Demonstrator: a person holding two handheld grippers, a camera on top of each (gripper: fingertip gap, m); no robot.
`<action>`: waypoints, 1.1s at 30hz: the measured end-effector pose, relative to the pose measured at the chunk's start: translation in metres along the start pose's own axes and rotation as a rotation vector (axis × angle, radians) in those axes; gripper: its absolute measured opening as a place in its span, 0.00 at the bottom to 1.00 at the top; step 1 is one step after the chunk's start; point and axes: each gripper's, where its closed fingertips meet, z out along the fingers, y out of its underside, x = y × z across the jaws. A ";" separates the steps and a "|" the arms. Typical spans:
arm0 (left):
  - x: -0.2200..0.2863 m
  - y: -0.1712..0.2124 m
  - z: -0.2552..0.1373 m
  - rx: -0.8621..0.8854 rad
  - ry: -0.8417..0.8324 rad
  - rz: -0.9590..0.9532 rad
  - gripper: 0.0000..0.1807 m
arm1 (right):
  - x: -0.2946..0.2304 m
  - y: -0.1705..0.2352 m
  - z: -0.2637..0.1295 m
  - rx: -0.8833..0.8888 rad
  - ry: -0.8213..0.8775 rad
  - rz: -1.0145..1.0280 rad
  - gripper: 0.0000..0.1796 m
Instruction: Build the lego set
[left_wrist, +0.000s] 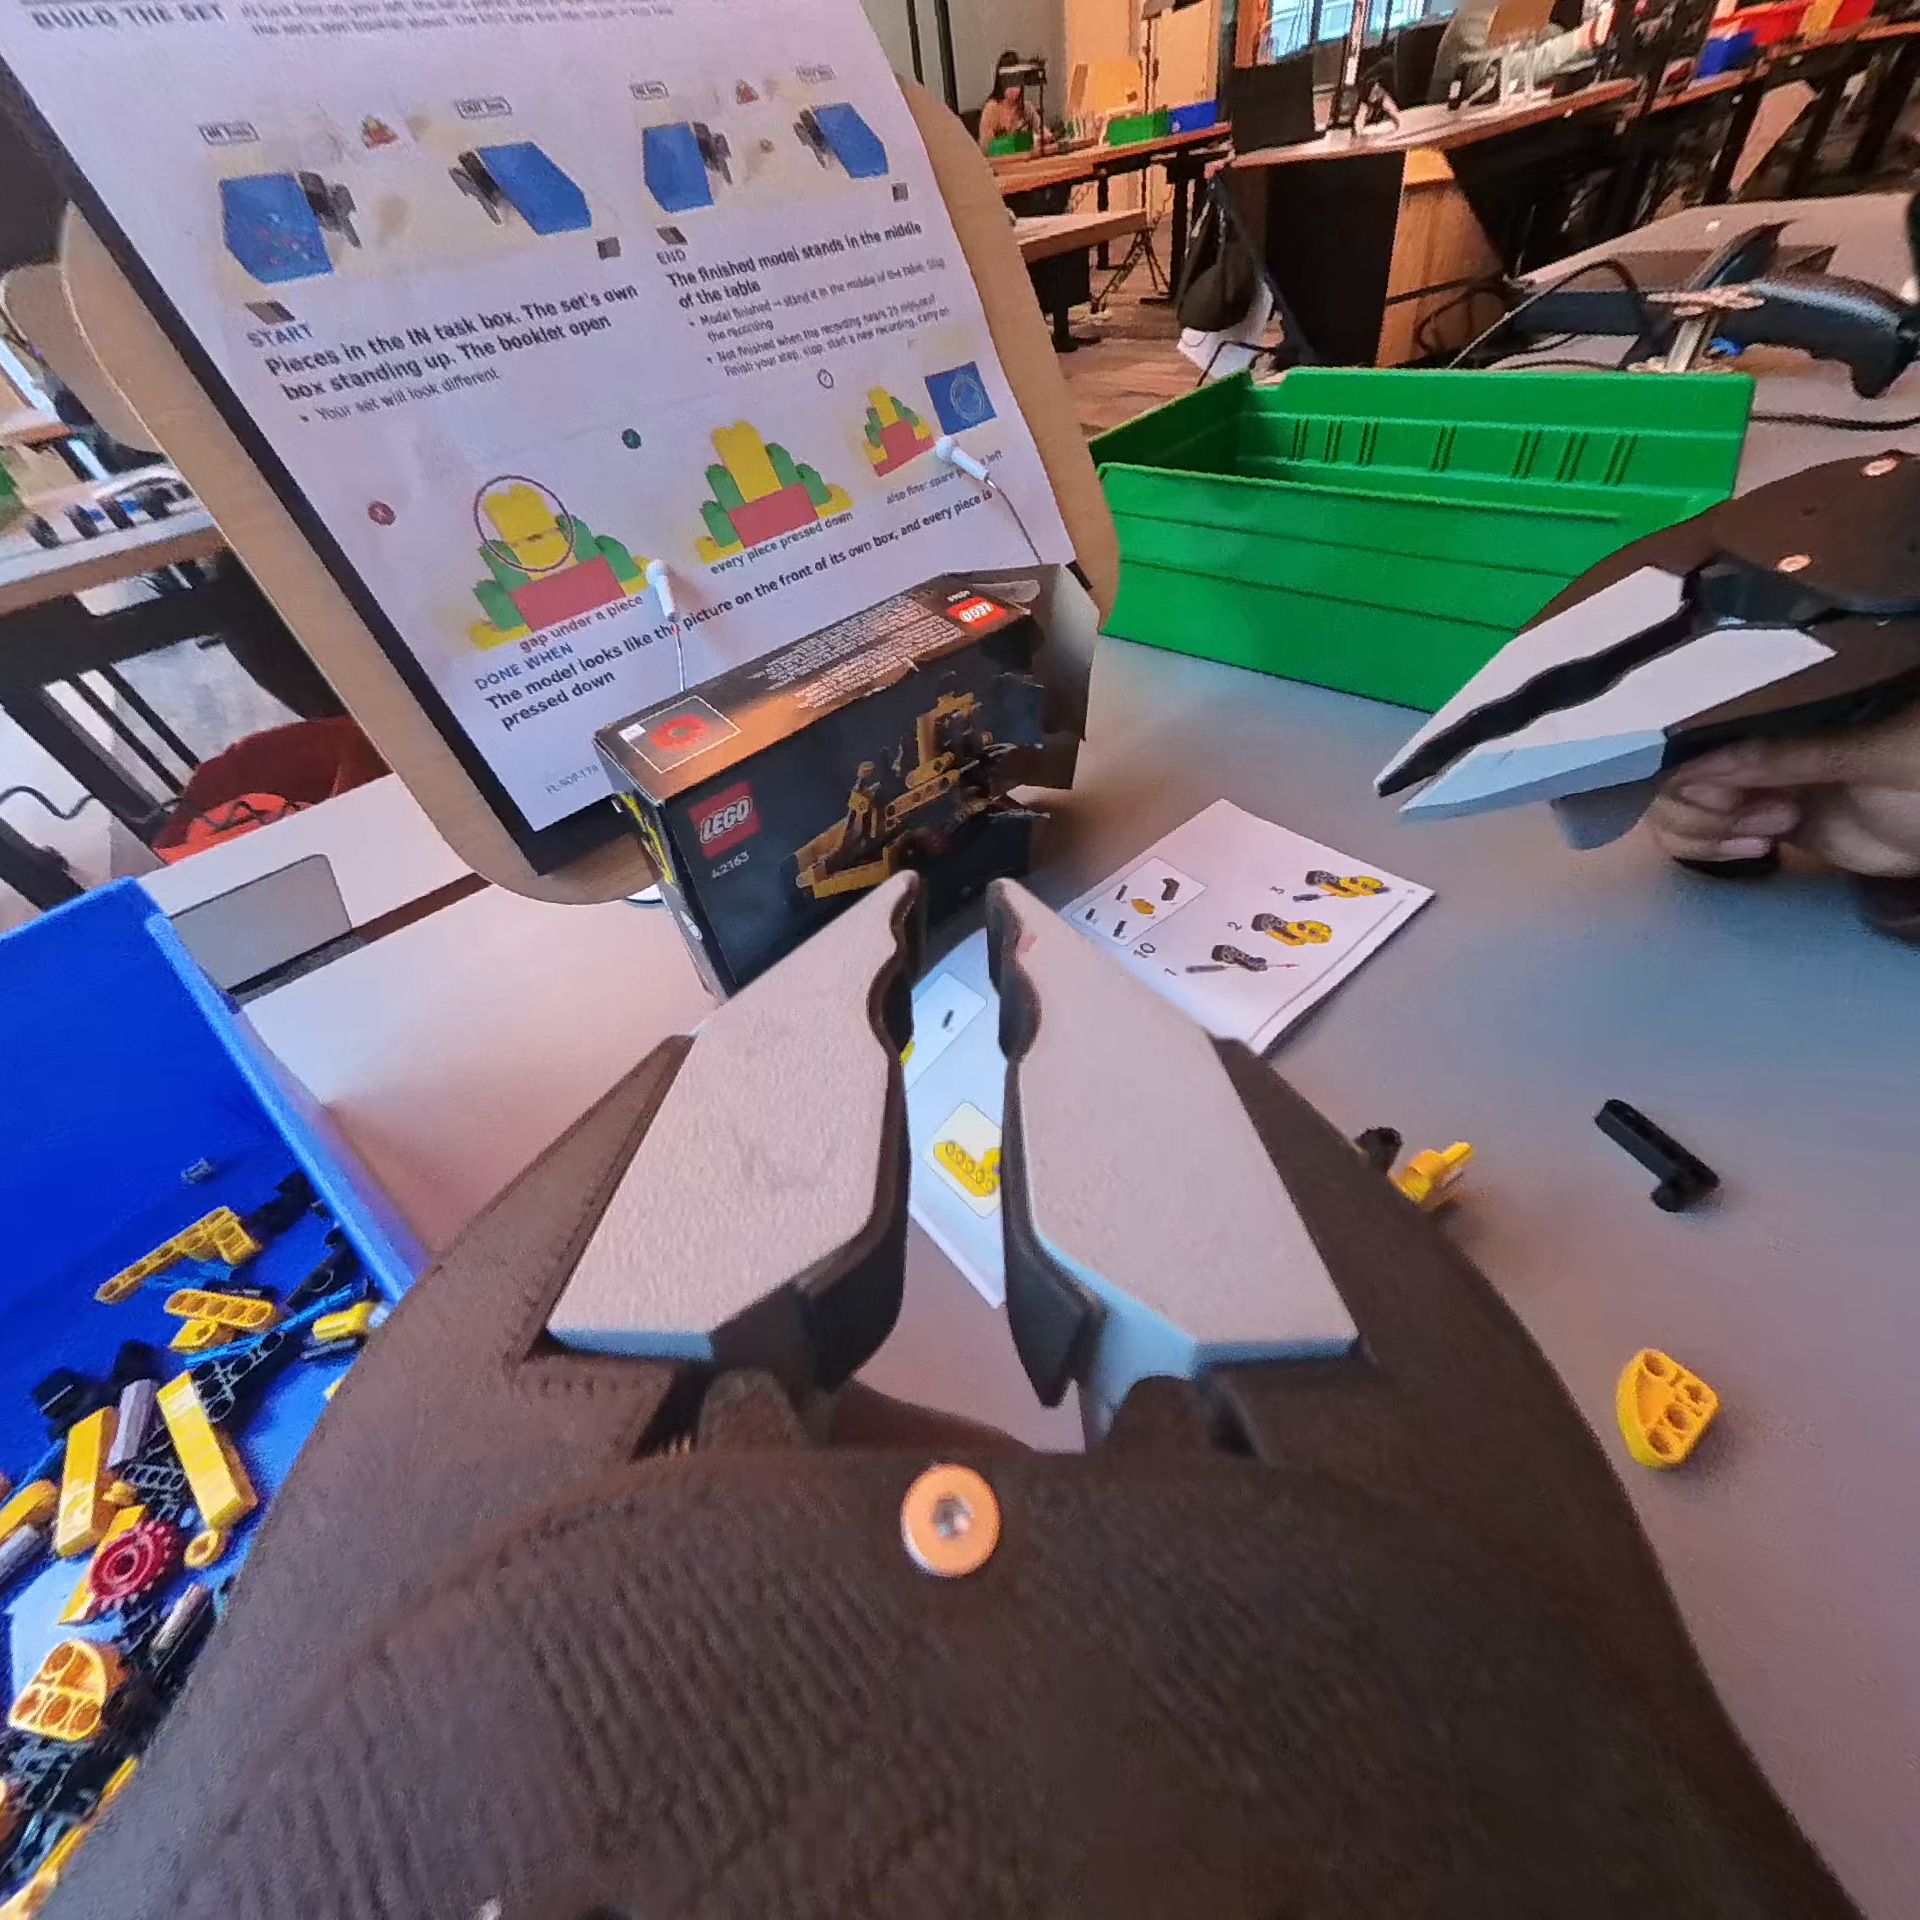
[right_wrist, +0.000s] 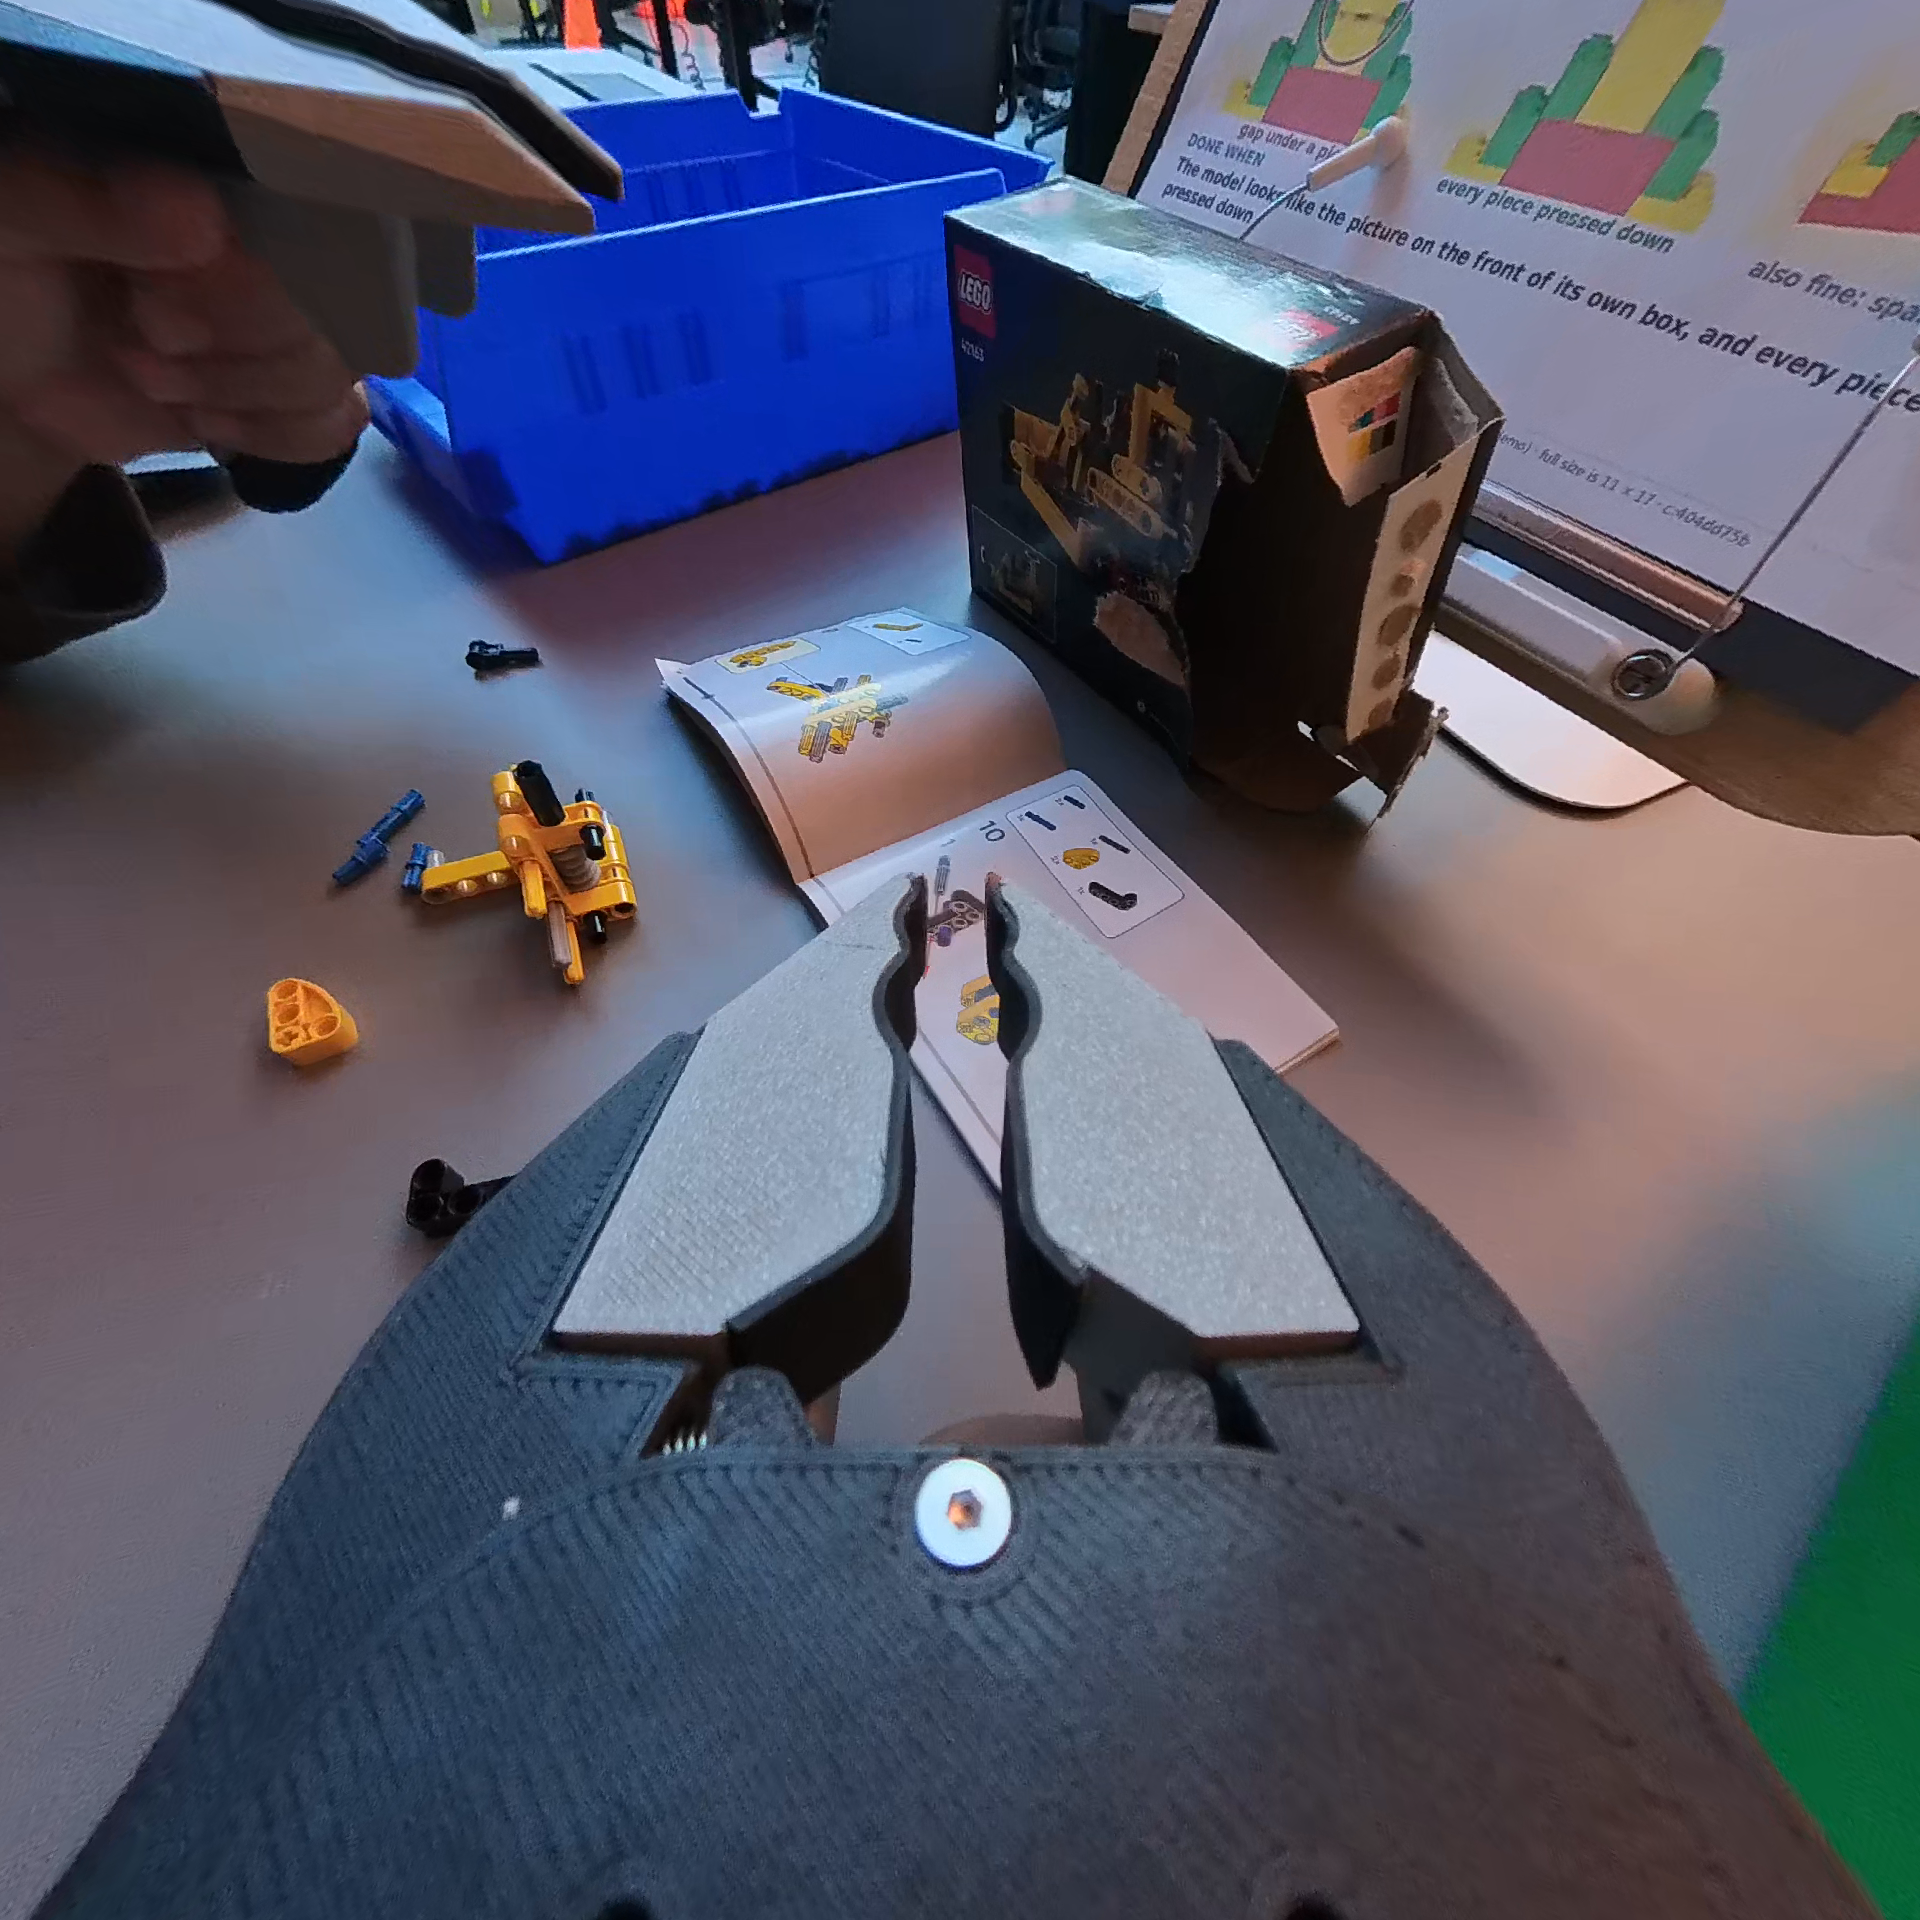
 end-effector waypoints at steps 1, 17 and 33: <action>0.000 -0.002 -0.001 0.010 -0.005 0.005 0.04 | 0.001 0.000 -0.001 0.002 0.004 -0.002 0.04; 0.021 0.016 0.010 -0.049 0.044 0.065 0.05 | 0.006 -0.003 -0.004 0.011 0.033 -0.007 0.03; 0.028 0.016 0.010 -0.048 0.061 0.078 0.05 | 0.019 -0.001 -0.006 0.014 0.090 0.038 0.00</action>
